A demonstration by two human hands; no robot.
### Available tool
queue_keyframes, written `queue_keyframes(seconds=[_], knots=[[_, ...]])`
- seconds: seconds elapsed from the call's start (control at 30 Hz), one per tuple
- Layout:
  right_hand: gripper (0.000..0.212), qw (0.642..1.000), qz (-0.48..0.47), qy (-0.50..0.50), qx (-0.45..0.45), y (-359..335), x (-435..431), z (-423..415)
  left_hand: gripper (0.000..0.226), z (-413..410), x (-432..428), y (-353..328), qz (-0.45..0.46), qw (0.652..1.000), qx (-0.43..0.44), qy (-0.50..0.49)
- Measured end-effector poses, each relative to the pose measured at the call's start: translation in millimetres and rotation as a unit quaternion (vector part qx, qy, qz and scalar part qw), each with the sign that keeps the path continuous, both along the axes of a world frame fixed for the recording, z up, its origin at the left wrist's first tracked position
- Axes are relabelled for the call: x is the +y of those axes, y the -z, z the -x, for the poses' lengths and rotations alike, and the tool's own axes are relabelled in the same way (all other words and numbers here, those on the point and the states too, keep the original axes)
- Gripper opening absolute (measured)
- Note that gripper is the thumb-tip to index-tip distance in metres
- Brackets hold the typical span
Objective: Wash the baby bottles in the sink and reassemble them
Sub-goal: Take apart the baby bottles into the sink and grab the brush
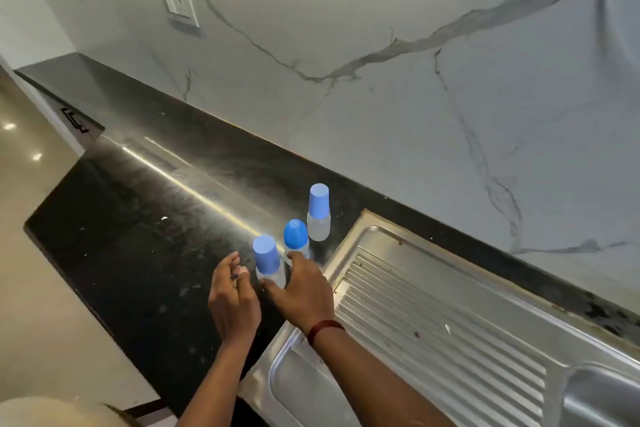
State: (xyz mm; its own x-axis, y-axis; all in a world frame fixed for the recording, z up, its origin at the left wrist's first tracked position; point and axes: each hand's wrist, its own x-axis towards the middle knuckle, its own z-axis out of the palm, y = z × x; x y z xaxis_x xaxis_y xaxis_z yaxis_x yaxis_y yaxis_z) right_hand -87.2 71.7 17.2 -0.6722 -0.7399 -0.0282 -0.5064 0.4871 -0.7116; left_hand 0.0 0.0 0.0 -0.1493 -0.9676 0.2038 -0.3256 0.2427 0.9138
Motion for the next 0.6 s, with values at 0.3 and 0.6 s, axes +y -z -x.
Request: queue_keyframes(seconds=[0.3, 0.6], knots=[[0.035, 1.000, 0.027, 0.002, 0.010, 4.8, -14.4, 2.4, 0.053, -5.2, 0.0, 14.6, -0.056, 0.994, 0.074, 0.058], [0.038, 0.998, 0.030, -0.043, -0.022, -0.5, -13.5, 6.4, 0.065, -14.2, -0.1, -0.6, -0.098, 0.977, 0.040, 0.183]])
